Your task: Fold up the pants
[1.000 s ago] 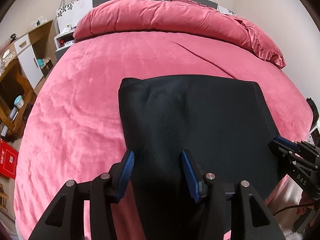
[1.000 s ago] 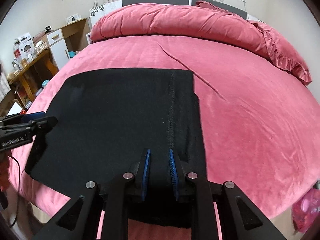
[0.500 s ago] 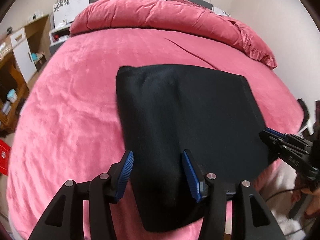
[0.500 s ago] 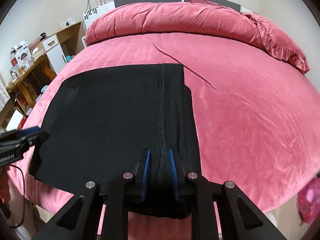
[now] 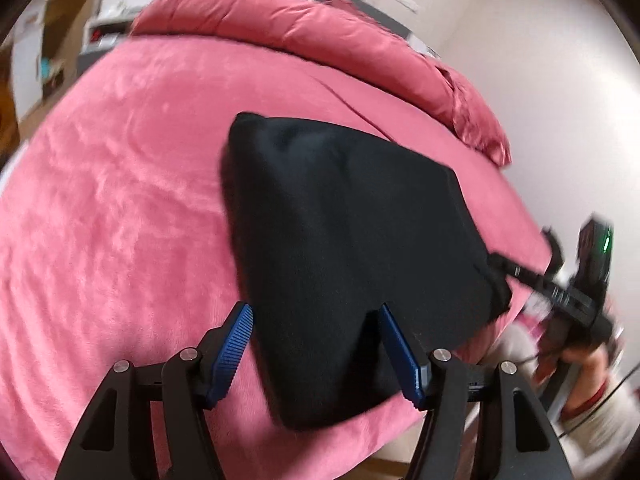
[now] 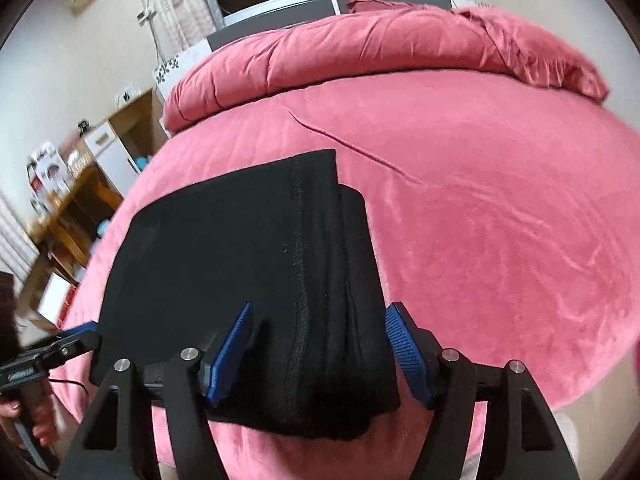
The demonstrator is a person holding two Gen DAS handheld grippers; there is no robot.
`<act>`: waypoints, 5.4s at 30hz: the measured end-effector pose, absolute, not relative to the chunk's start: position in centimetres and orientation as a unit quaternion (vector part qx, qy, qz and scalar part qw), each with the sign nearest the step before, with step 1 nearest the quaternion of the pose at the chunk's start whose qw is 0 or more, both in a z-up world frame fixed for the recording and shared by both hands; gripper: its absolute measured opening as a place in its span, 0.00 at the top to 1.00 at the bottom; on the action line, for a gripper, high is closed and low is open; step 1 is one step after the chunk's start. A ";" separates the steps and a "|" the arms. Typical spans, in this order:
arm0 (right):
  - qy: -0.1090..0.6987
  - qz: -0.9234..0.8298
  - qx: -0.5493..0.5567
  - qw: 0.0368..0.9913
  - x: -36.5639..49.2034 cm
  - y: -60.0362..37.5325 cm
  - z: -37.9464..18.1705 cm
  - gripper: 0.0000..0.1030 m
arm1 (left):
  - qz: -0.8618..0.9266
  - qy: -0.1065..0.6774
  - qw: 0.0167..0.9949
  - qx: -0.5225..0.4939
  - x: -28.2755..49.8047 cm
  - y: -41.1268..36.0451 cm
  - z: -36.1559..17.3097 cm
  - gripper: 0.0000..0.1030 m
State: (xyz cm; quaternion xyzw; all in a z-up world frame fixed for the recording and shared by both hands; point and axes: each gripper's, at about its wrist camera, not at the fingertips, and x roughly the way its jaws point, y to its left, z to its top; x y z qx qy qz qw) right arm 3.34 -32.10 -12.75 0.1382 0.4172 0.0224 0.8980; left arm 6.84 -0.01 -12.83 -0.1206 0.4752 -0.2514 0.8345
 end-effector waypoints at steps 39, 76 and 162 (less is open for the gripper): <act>0.429 0.111 0.241 0.864 6.9 -32.1 -15.4 0.54 | -0.285 0.490 0.820 -0.083 9.2 -1.7 -14.4 0.49; 0.369 0.150 0.234 0.887 21.8 -26.5 -12.9 0.54 | -0.201 0.428 0.881 -0.032 24.8 1.3 -11.9 0.49; 0.376 0.035 0.068 0.923 3.4 -18.2 -11.4 0.09 | -0.020 0.379 0.925 0.002 3.4 1.6 -10.5 0.28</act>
